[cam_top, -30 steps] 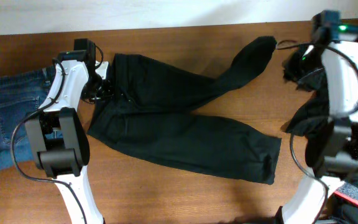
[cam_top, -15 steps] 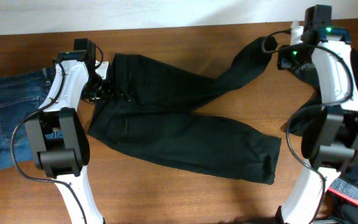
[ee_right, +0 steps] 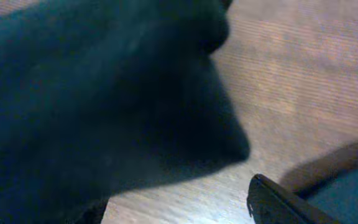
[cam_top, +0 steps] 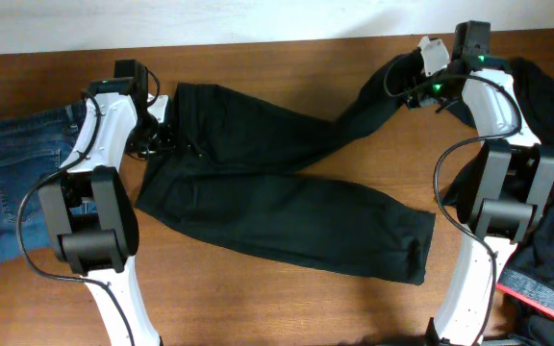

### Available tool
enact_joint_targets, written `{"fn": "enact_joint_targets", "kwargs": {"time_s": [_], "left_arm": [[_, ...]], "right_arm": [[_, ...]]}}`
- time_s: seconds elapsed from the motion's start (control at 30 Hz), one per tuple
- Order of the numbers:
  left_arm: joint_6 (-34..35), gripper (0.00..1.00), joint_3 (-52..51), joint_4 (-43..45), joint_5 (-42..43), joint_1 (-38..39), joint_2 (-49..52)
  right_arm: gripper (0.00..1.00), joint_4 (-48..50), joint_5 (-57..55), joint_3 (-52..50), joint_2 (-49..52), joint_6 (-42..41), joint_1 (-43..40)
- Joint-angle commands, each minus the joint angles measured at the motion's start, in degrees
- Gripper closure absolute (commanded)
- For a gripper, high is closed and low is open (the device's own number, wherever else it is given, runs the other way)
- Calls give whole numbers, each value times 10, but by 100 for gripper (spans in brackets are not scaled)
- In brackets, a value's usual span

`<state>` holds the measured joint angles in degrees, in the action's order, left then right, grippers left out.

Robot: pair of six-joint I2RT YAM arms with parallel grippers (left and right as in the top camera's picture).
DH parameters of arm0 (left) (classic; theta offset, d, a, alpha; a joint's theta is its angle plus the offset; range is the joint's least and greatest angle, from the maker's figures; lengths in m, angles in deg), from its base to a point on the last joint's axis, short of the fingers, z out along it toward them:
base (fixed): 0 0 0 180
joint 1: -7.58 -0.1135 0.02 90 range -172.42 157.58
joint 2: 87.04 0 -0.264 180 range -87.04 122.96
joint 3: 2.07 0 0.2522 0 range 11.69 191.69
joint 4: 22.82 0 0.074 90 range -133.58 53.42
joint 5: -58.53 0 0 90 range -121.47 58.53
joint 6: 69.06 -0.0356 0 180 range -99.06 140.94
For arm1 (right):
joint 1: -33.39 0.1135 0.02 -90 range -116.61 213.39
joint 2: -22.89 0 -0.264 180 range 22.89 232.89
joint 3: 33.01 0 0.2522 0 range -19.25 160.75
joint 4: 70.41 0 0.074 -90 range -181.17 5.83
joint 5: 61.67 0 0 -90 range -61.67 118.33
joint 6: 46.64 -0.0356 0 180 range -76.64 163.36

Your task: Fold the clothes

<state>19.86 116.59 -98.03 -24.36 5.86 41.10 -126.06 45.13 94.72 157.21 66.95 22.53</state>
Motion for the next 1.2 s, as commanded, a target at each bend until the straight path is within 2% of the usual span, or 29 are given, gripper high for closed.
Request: {"fn": "enact_joint_targets", "kwargs": {"time_s": [0.0,0.37,0.43,0.5,0.53,0.6,0.63,0.83,1.03,1.17], "left_arm": [[-11,67,6,-1,6,2,-14],[-11,67,6,-2,6,2,-14],[-11,67,6,-3,6,2,-14],[-11,67,6,-3,7,2,-14],[-11,67,6,-3,6,2,-14],[-11,67,6,-3,6,2,-14],[-11,67,6,-3,6,2,-14],[-11,67,6,-3,6,2,-14],[-11,67,6,-3,6,2,-14],[-11,67,6,-3,6,2,-14]], "right_arm": [[22,7,69,3,24,41,0],[24,54,102,3,59,45,1],[33,63,102,3,59,45,1],[48,68,102,3,59,45,1],[59,68,102,3,59,45,0],[93,61,102,3,59,44,-2],[96,50,102,4,59,40,-3],[96,-43,73,5,27,-71,-24],[96,-196,-64,14,-49,-204,-77],[96,-288,-76,14,-61,-216,-121]]}}
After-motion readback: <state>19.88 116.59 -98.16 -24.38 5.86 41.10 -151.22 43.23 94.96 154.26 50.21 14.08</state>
